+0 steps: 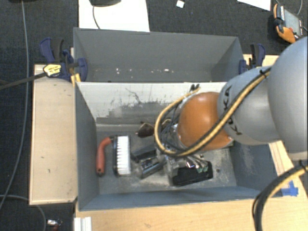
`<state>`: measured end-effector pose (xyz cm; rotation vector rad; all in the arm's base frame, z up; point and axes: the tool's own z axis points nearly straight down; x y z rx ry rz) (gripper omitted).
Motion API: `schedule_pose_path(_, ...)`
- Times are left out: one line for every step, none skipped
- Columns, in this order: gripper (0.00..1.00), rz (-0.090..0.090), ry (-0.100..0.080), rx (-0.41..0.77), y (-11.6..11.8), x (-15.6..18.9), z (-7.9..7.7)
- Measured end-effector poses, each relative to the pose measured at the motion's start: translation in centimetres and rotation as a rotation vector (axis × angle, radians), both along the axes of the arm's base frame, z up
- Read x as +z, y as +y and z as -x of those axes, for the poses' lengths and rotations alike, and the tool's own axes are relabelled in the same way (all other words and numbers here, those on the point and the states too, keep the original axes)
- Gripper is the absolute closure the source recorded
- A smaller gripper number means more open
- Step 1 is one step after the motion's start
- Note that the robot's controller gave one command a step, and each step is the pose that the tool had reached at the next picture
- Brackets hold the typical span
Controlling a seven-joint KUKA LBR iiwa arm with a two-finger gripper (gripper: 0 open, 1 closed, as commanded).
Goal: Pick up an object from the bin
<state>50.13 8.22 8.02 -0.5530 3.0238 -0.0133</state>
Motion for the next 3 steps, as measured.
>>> schedule_pose_path(1.00,-0.016,0.029,-0.238,0.5,1.4,-0.9)
schedule_pose_path(1.00,-0.002,0.008,-0.012,1.6,8.8,-1.1)
schedule_pose_path(1.00,-0.027,0.026,-0.439,-0.1,2.5,0.9)
